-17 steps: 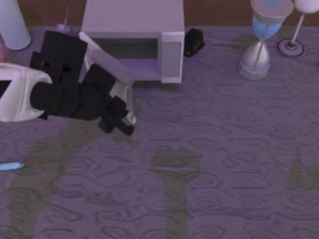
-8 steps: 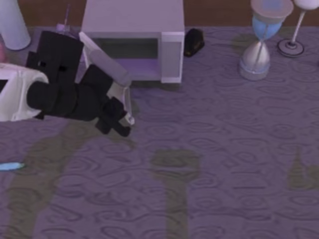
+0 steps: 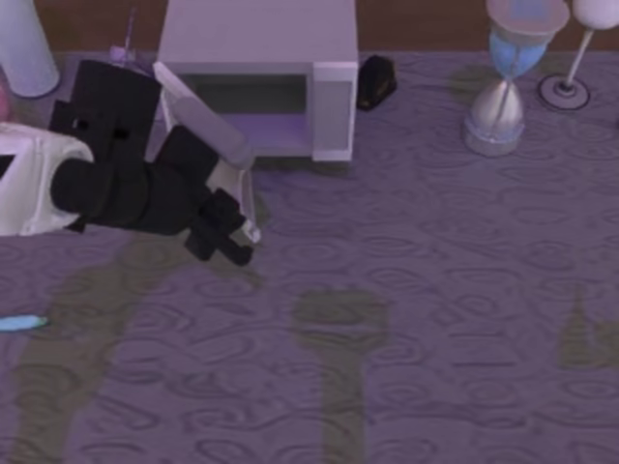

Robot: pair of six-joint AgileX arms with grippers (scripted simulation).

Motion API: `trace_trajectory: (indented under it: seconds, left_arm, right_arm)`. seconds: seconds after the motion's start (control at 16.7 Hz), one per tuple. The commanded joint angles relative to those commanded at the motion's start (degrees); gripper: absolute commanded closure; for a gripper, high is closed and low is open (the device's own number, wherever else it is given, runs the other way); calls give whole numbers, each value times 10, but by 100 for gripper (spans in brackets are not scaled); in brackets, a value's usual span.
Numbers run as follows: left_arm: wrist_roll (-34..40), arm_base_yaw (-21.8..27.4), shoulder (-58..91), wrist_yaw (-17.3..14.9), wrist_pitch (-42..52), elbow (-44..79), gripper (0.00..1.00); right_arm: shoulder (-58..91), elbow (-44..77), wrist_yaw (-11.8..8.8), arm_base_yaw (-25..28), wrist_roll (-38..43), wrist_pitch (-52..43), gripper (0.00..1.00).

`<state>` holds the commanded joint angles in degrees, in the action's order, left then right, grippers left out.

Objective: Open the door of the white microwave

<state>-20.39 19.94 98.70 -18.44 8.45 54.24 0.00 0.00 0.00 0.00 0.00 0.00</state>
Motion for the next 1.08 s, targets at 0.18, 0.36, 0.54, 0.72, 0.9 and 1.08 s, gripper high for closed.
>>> trace_trajectory:
  seconds: [0.18, 0.36, 0.54, 0.72, 0.9, 1.08]
  left_arm:
    - [0, 0, 0, 0, 0, 0, 100]
    - [0, 0, 0, 0, 0, 0, 100]
    - [0, 0, 0, 0, 0, 0, 100]
    - [1, 3, 0, -5, 1, -2, 100]
    - [-17, -6, -1, -15, 8, -2, 100]
    - [-36, -16, -4, -26, 14, -1, 100]
  right_arm:
    - [0, 0, 0, 0, 0, 0, 0]
    - [0, 0, 0, 0, 0, 0, 0]
    - [0, 0, 0, 0, 0, 0, 0]
    - [0, 0, 0, 0, 0, 0, 0]
    - [0, 0, 0, 0, 0, 0, 0]
    - [0, 0, 0, 0, 0, 0, 0]
